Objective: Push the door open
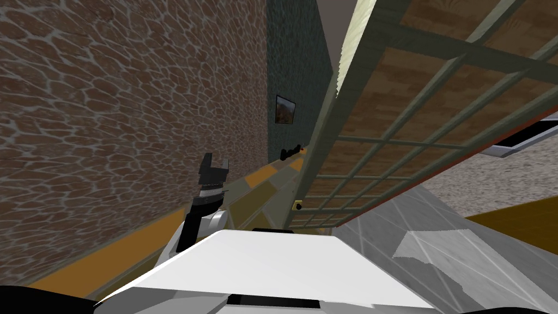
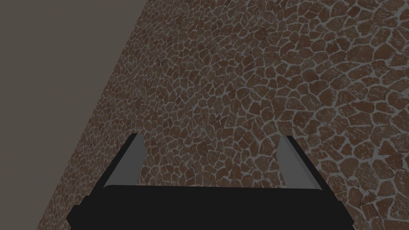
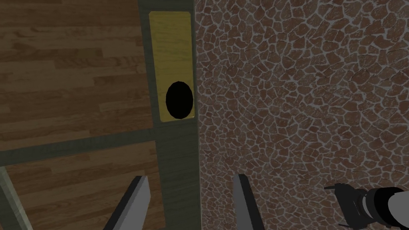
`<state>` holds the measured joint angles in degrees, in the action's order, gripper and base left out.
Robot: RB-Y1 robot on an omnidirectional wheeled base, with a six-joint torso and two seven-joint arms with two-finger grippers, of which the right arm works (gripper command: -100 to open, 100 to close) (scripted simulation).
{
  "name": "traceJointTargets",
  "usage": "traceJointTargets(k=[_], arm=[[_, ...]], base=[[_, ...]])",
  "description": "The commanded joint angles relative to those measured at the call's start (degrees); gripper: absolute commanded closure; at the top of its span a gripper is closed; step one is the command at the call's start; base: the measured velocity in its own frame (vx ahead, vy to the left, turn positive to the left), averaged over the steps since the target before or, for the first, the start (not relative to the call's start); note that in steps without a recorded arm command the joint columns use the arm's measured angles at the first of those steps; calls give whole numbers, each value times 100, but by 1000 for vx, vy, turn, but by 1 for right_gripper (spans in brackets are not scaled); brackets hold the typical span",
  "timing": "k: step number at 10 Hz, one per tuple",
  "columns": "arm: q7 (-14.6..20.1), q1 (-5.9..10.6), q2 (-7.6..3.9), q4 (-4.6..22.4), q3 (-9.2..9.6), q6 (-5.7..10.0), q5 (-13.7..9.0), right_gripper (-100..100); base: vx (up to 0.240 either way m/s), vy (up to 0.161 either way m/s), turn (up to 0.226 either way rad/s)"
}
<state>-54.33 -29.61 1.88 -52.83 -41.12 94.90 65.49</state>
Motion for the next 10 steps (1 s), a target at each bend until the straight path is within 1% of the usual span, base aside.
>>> traceJointTargets(k=[1,5,6,7,8,9,10], arm=[[-5,-1,-6,3,-2,-6,0,100],[-5,-1,-6,3,-2,-6,0,100],[-72,-62,-177,51,26,-123,-110,-100],[-125,-109,-259,89,48,-178,-196,-100],[-187,-165,-309,132,74,-211,-297,-100],[-252,-224,-320,179,101,-216,-404,-100],[-317,-282,-284,225,129,-188,-510,-100]], base=[[-21,-23,5],[-9,-10,0],[76,33,-199],[168,72,-319],[183,117,-253],[176,106,-246],[193,119,-261]])
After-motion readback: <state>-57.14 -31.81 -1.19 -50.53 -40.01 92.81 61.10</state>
